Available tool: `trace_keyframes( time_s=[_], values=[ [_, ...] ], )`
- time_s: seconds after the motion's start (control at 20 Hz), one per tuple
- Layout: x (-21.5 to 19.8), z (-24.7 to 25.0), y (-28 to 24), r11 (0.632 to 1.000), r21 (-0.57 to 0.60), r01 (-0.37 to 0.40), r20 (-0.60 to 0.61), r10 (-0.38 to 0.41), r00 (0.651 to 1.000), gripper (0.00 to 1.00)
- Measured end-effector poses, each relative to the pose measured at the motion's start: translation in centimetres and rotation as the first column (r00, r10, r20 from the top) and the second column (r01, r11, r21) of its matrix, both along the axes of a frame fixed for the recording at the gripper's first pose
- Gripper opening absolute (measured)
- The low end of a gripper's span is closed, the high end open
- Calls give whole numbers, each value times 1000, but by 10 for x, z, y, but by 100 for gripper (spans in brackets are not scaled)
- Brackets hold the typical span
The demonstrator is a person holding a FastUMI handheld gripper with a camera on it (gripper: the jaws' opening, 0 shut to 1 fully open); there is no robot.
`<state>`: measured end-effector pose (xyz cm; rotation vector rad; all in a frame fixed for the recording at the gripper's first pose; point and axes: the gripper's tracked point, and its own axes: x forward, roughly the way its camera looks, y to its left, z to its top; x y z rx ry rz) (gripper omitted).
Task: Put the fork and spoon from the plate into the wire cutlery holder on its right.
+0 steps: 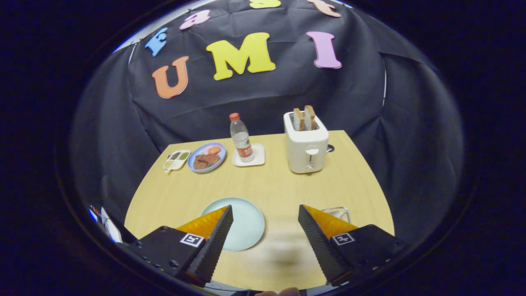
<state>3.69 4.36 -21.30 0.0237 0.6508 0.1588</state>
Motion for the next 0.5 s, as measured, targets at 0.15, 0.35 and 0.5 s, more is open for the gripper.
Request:
trace_keyframes(
  time_s=[0.15,0.35,0.5],
  values=[
    [-1,-19,39,1000,-5,-9,9,9,1000,97],
    [-11,-56,84,999,-19,-31,-38,30,999,97],
    [-17,-90,111,998,-39,-47,-83,43,996,97]
  ],
)
